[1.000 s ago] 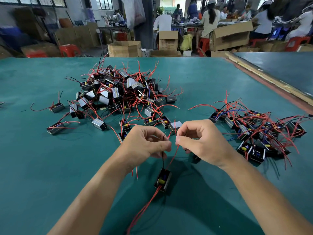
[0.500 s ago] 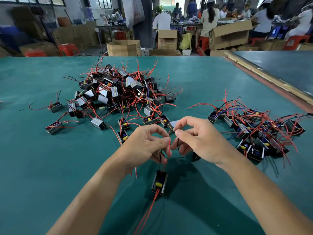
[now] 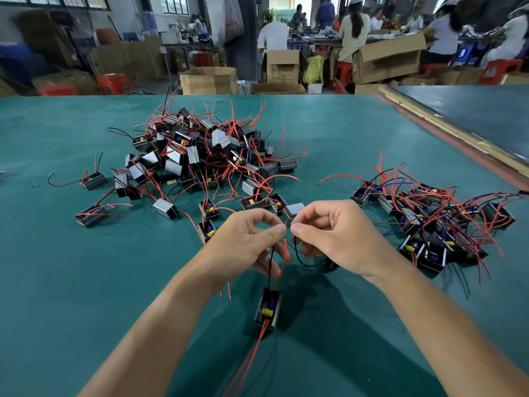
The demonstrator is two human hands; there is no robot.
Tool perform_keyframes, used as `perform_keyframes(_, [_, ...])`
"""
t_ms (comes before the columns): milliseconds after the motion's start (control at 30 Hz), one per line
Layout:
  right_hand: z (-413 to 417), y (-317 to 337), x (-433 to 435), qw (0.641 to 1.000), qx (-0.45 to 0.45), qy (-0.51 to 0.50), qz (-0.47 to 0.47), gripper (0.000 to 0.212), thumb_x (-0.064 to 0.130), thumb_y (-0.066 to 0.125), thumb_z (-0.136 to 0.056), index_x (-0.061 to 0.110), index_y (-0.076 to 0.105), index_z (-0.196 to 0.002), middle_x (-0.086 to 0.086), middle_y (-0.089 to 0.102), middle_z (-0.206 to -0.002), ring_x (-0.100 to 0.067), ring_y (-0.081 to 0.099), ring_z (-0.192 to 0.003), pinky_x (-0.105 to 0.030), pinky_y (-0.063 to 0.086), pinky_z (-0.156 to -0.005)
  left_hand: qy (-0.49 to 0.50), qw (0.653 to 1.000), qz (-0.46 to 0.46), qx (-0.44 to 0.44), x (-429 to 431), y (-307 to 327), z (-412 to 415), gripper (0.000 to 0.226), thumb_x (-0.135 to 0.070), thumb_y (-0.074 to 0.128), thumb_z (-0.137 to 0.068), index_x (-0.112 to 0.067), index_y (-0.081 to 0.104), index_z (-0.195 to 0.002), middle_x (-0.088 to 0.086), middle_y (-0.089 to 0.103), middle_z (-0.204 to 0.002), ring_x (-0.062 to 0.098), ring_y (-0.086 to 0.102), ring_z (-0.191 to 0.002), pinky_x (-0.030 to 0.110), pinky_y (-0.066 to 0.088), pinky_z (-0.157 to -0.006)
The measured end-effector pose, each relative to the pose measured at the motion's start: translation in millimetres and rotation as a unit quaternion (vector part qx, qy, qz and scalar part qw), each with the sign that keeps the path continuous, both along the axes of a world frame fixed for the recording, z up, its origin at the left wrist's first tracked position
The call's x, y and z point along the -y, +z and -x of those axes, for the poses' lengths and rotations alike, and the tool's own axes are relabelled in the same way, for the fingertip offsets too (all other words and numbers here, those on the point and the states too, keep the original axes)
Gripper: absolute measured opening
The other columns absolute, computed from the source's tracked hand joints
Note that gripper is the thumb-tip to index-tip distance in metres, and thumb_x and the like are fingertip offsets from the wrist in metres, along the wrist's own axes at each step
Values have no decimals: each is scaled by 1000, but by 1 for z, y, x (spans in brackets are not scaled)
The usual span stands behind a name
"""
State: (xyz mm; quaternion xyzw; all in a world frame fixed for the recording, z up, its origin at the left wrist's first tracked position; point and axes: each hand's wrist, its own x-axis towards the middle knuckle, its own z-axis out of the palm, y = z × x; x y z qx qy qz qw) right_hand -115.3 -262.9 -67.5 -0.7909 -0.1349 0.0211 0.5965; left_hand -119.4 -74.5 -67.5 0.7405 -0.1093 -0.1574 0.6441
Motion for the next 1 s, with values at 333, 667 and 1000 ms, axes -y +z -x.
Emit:
perform_keyframes(333, [-2, -1, 1, 1000, 6, 15, 10, 12, 14, 74, -85, 17, 76, -73, -5, 70, -65, -13, 63, -58, -25, 53, -59, 2, 1000, -6, 12, -1, 1, 1, 13, -16, 57, -98, -7, 61, -90, 10, 71, -70, 20, 62, -44, 21, 48, -47])
perform_keyframes(667, [-3, -5, 1, 999, 29, -4, 24, 9, 26, 72, -74, 18, 75, -73, -10, 71, -66, -12, 60, -54, -31, 55, -59, -12, 999, -36, 36, 0, 0, 1, 8, -4, 52, -99, -3, 60, -95, 8, 70, -64, 16, 55, -40, 19, 46, -45])
perform_keyframes(1000, [-2, -5, 1, 999, 24, 1, 36, 8, 15, 70, -81, 17, 74, -75, -12, 70, -66, -13, 59, -54, -35, 52, -58, 2, 1000, -17, 17, 2, 3, 2, 16, -20, 55, -99, -9, 59, -87, 10, 70, -68, 18, 56, -42, 21, 47, -46])
